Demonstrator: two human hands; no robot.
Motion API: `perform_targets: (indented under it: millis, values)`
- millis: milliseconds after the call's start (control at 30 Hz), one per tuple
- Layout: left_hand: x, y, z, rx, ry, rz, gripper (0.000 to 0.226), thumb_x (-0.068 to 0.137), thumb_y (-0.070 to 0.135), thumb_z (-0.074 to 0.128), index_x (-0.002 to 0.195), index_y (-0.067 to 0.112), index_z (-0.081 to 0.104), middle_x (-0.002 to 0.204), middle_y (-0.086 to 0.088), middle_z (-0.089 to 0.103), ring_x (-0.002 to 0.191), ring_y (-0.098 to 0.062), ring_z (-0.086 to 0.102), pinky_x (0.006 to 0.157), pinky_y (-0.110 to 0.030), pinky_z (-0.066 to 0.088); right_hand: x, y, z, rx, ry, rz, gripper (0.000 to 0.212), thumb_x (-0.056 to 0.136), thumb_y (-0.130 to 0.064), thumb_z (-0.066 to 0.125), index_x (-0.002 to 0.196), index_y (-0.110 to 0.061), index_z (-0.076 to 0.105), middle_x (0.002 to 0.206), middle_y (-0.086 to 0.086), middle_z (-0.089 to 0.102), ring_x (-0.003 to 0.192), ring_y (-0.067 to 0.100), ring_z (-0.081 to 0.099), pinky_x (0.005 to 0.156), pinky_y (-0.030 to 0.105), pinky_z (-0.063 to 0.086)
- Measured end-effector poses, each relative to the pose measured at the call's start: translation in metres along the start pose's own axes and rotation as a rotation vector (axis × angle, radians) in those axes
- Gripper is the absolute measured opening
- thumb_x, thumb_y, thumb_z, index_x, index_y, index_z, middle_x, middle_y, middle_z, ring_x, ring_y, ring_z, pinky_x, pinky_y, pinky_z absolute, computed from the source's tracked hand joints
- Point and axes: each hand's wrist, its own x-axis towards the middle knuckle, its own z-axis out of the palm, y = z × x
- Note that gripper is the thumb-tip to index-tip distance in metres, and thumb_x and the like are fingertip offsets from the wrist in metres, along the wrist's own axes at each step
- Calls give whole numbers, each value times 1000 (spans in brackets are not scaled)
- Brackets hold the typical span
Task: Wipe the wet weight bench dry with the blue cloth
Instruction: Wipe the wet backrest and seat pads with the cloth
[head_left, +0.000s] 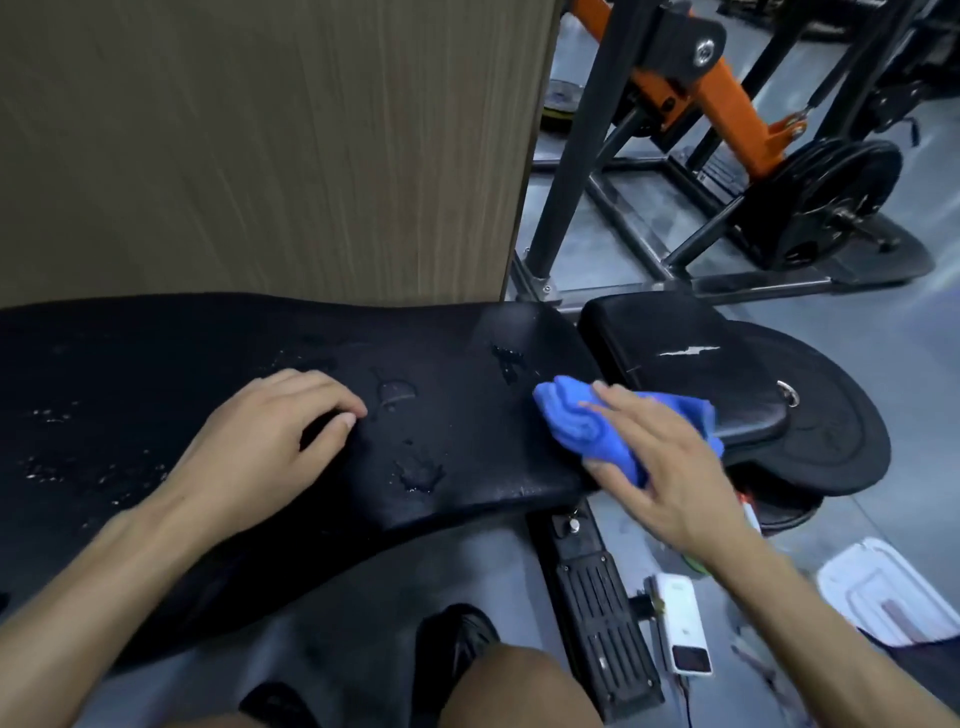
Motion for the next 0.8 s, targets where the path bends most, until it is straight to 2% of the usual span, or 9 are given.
perform_targets:
  millis: [100,200,333,400,467,567,633,733,800]
  values:
    - [11,-10,1,-48,37,11,16,98,32,55,105,33,69,102,24,65,100,-6,60,91,-33,49,15,4,1,-102,1,73,59,94,-55,48,140,-20,57,154,2,46,143,23,42,117,48,30]
    - [20,-24,5,-91,58,14,21,94,39,50,105,37,68,102,26,65,103,-2,60,92,-29,48,21,-28,20,-95,-76,-91,64,91,-54,53,147,-24,49,162,3,32,151,23,26,122,46,22]
    - [19,-33,1,-123,63,-31,19,99,37,51,105,37,69,105,26,65,105,-3,60,91,-35,50,22,-34,19,-102,-156,-211,63,92,-48,54,150,-27,44,163,3,29,151,23,25,122,44,21]
    - [13,-33,-7,-123,51,-53,17,100,38,53,105,39,69,105,27,65,105,-3,60,89,-34,50,23,-17,14,-106,-164,-138,61,93,-46,52,150,-28,43,163,1,30,150,21,27,122,44,23]
    - [7,-35,-16,-103,65,-63,14,98,35,57,104,40,69,104,26,65,105,-3,60,88,-30,49,32,-1,11,-133,-91,10,58,96,-50,46,150,-29,43,161,2,35,147,22,34,122,42,23]
    - [-11,-31,-24,-55,138,-59,15,95,30,60,103,38,69,102,23,66,102,-6,61,85,-38,53,41,-25,26,-135,37,160,60,97,-54,42,150,-27,45,159,5,37,148,25,34,122,45,22]
    - [-16,-21,-27,-72,135,-79,13,96,32,60,101,38,70,100,24,67,99,-6,61,85,-39,53,32,-58,41,-143,29,30,60,97,-52,45,151,-25,44,160,6,35,150,25,29,122,46,23]
    - [-30,-3,-36,-69,52,-91,15,96,44,55,101,41,69,99,29,65,95,-2,61,82,-34,53,16,-68,30,-111,-119,-216,59,97,-51,45,152,-28,42,161,2,34,149,22,30,121,42,25]
    - [-36,6,-41,-38,47,-66,24,93,51,47,100,43,68,99,29,65,92,0,60,79,-33,52,25,-33,17,-128,-67,-110,58,98,-53,41,149,-27,46,157,3,41,144,24,40,117,42,32]
